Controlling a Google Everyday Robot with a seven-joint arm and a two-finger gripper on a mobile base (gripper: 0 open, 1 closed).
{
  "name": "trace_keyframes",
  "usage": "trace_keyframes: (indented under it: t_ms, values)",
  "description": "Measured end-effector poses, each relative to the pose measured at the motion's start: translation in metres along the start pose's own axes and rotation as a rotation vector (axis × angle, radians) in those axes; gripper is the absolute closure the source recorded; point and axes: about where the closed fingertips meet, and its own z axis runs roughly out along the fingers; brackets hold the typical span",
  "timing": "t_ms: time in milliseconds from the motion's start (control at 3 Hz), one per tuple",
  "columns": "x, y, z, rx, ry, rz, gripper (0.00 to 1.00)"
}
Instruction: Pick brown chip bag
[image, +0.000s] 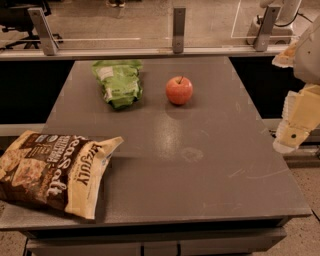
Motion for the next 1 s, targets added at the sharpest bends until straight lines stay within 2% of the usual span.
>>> trace_keyframes:
  t_ms: [333, 667, 1000]
  values:
    - [0.000, 0.000, 0.000, 0.000, 0.000, 0.000, 0.00]
    - [-0.042, 0.000, 0.019, -0.039, 0.032, -0.077, 0.00]
    - [-0.118, 0.009, 0.062, -0.129, 0.068, -0.214, 0.00]
